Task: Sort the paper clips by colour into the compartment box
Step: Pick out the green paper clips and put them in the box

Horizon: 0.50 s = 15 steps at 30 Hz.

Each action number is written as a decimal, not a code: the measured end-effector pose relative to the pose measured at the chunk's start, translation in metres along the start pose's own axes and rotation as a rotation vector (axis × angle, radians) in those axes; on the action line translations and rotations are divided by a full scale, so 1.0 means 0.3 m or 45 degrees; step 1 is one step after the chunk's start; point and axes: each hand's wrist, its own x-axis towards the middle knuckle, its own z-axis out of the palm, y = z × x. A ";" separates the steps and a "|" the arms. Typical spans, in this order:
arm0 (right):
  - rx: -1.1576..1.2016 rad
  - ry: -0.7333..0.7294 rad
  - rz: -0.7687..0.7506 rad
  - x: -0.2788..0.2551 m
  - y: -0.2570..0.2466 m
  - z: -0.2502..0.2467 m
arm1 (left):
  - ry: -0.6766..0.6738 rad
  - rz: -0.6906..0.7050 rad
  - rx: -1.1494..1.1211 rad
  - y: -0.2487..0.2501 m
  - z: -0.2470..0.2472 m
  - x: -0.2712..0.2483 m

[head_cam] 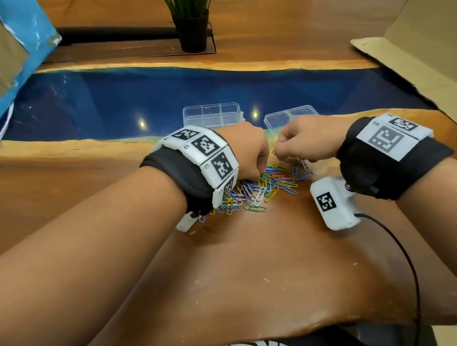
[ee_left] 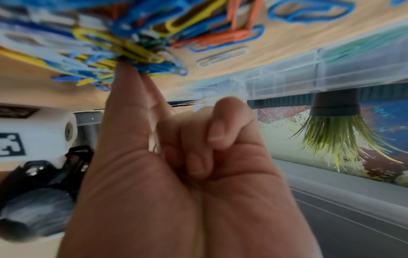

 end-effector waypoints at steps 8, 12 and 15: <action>0.334 -0.050 -0.156 0.000 -0.016 0.009 | 0.022 -0.132 -0.142 -0.037 -0.006 -0.018; 0.502 -0.045 -0.231 0.020 -0.072 0.010 | 0.056 -0.318 -0.270 -0.110 -0.037 -0.054; 0.563 -0.046 -0.256 0.054 -0.136 -0.005 | 0.117 -0.439 -0.281 -0.187 -0.069 -0.084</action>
